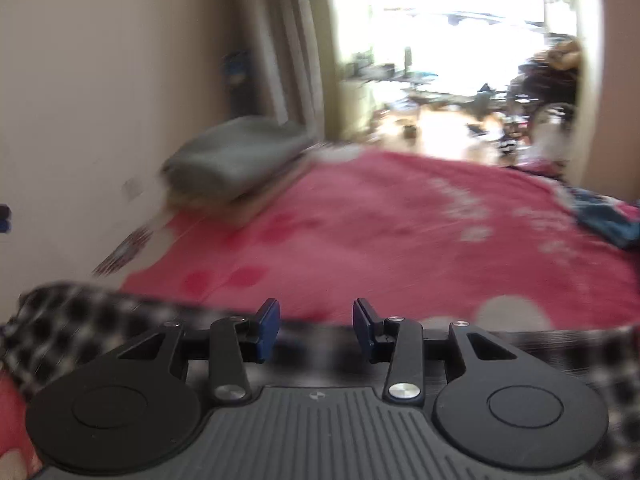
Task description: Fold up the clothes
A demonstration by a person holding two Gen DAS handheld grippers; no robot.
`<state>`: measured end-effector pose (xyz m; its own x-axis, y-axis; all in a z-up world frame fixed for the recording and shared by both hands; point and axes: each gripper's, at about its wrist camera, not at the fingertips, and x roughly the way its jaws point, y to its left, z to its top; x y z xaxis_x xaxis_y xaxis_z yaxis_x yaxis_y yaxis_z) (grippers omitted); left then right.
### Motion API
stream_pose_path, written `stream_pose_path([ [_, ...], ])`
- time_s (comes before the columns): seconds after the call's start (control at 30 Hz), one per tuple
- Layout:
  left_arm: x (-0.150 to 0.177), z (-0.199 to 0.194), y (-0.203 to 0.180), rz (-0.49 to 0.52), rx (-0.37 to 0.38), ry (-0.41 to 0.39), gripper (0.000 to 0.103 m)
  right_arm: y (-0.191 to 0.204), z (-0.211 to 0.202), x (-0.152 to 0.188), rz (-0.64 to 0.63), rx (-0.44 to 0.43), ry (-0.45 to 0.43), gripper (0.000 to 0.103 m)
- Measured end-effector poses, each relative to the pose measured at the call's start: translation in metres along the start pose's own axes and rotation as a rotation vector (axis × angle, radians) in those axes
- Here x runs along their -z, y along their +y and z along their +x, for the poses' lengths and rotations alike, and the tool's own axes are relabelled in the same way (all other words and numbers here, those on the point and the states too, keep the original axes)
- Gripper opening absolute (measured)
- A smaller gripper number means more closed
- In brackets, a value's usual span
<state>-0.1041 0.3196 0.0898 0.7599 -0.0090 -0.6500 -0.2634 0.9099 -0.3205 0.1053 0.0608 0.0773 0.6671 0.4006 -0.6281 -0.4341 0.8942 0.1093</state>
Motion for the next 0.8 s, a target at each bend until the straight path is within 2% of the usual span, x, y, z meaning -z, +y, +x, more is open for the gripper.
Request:
stream_pose_path([
  [0.1, 0.039, -0.029, 0.054, -0.149, -0.106, 0.027, 0.095, 0.020, 0.013, 0.008, -0.018, -0.037, 0.066, 0.043],
  [0.17, 0.065, -0.035, 0.086, -0.289, -0.147, 0.045, 0.095, 0.028, 0.021, 0.016, -0.024, -0.044, 0.101, 0.043],
  [0.33, 0.126, -0.024, 0.151, -0.739, -0.087, 0.037, 0.095, 0.034, 0.034, 0.027, 0.056, -0.053, 0.172, 0.043],
  [0.4, 0.139, -0.017, 0.162, -0.842, -0.044, 0.004, 0.096, 0.034, 0.035, 0.028, 0.097, -0.053, 0.189, 0.043],
  [0.63, 0.153, 0.018, 0.177, -0.893, 0.024, -0.016, 0.099, 0.038, 0.027, 0.031, 0.133, -0.030, 0.213, 0.043],
  [0.8, 0.162, 0.023, 0.190, -0.934, 0.072, -0.039, 0.099, 0.042, 0.027, 0.035, 0.144, -0.019, 0.237, 0.043],
])
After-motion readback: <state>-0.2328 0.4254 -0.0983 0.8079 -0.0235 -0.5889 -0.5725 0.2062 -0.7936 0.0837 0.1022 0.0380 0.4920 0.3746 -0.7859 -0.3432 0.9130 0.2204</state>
